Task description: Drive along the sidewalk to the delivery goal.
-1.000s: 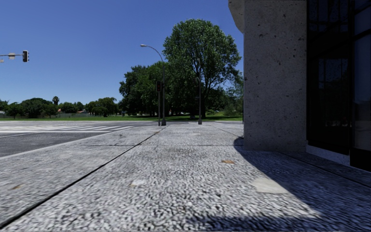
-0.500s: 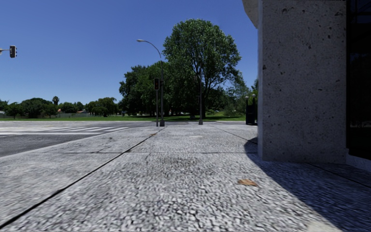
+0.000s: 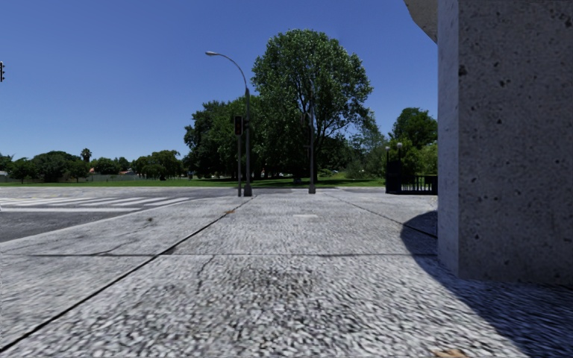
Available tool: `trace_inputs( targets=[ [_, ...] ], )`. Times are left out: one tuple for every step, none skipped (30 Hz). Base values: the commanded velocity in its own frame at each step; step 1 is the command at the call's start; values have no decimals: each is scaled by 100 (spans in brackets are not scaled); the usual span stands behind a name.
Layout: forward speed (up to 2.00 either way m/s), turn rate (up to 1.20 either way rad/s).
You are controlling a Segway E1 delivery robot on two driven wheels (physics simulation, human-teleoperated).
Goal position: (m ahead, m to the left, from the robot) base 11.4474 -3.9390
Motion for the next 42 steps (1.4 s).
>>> trace_inputs(
  targets=[
    [200, 0],
    [200, 0],
    [200, 0],
    [200, 0],
    [200, 0],
    [200, 0],
    [200, 0],
    [200, 0],
    [200, 0],
    [200, 0],
    [200, 0],
    [200, 0],
    [200, 0],
    [200, 0],
    [200, 0],
    [200, 0],
    [200, 0],
    [200, 0],
    [200, 0],
    [200, 0],
    [200, 0],
    [200, 0],
    [200, 0],
    [200, 0],
    [200, 0],
    [200, 0],
    [200, 0],
    [200, 0],
    [200, 0],
    [200, 0],
    [200, 0],
    [200, 0],
    [200, 0],
    [200, 0],
    [200, 0],
    [200, 0],
    [200, 0],
    [200, 0],
    [200, 0],
    [200, 0],
    [200, 0],
    [200, 0]
  ],
)
